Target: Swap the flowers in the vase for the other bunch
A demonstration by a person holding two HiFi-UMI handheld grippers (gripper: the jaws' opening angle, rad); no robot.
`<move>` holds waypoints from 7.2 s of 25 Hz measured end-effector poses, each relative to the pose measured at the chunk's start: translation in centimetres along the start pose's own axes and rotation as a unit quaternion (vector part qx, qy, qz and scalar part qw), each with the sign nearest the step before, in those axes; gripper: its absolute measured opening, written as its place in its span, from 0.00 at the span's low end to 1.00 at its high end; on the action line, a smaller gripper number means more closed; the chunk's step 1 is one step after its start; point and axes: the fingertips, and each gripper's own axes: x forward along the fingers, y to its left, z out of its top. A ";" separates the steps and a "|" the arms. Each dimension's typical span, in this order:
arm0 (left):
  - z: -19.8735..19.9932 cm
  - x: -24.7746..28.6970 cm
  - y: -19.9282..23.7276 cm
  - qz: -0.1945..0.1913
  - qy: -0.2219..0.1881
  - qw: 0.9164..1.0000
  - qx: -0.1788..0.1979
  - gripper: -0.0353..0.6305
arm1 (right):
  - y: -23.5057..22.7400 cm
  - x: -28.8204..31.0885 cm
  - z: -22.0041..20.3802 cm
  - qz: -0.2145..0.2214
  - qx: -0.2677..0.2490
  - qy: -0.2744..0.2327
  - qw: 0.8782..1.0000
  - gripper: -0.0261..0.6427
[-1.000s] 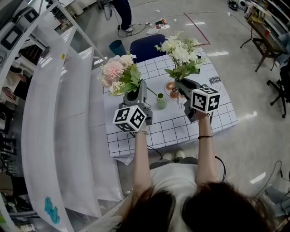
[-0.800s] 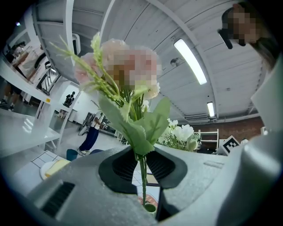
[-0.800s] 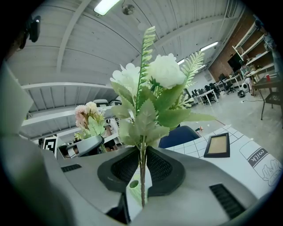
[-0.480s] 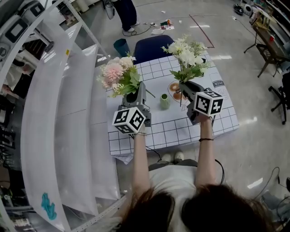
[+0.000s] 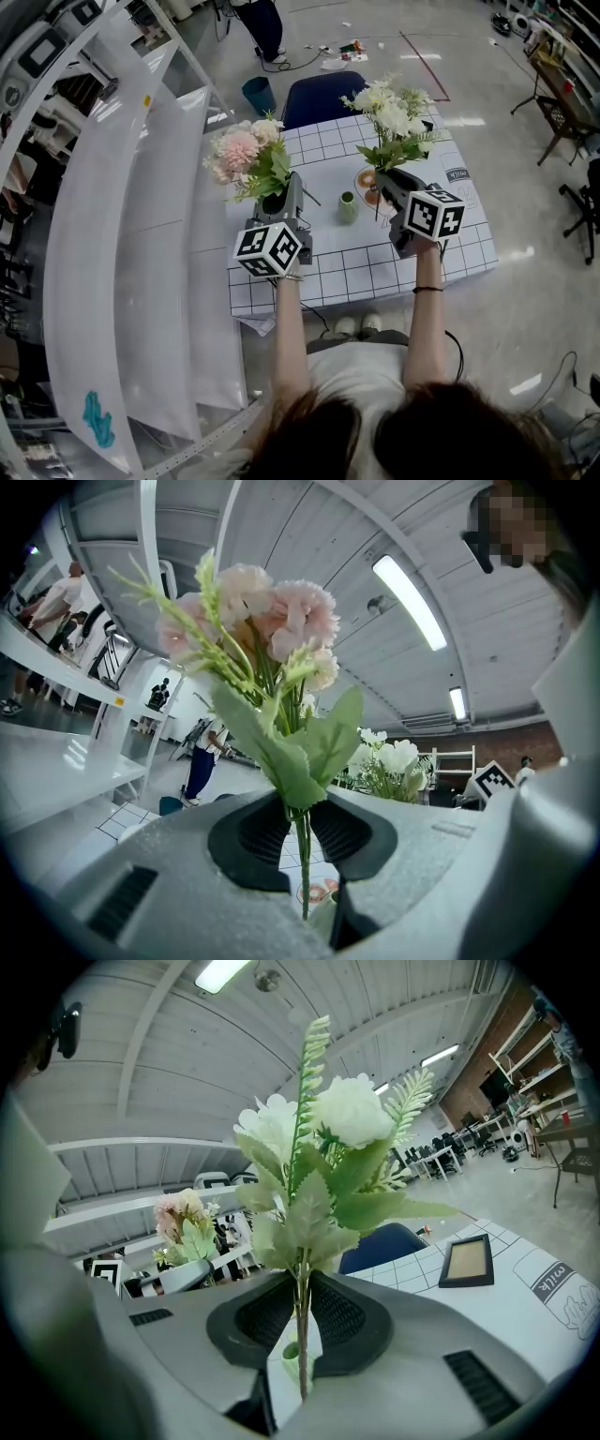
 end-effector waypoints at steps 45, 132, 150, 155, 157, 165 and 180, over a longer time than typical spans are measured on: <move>-1.9 -2.2 1.5 0.002 0.023 1.000 -0.007 0.15 | 1.7 0.2 0.7 -0.003 -0.015 -0.021 1.000 0.11; -5.0 -3.4 5.7 0.053 0.046 0.996 -0.058 0.15 | 2.8 6.3 -6.8 0.066 -0.121 0.011 0.990 0.11; -5.7 -3.9 5.1 0.049 0.052 0.995 -0.066 0.15 | 2.7 5.9 -9.1 0.048 -0.152 0.057 0.986 0.11; -5.9 -3.9 4.9 0.047 0.054 0.995 -0.068 0.15 | 2.2 5.6 -9.4 0.036 -0.150 0.060 0.986 0.11; -6.0 -4.0 4.9 0.048 0.055 0.995 -0.069 0.15 | 2.1 5.5 -9.4 0.034 -0.146 0.059 0.987 0.11; -6.2 -4.4 5.0 0.053 0.050 0.995 -0.071 0.15 | 2.2 5.3 -9.5 0.027 -0.153 0.056 0.986 0.12; -6.7 -4.8 5.1 0.053 0.052 0.994 -0.081 0.15 | 2.3 5.0 -10.1 0.012 -0.170 0.062 0.984 0.20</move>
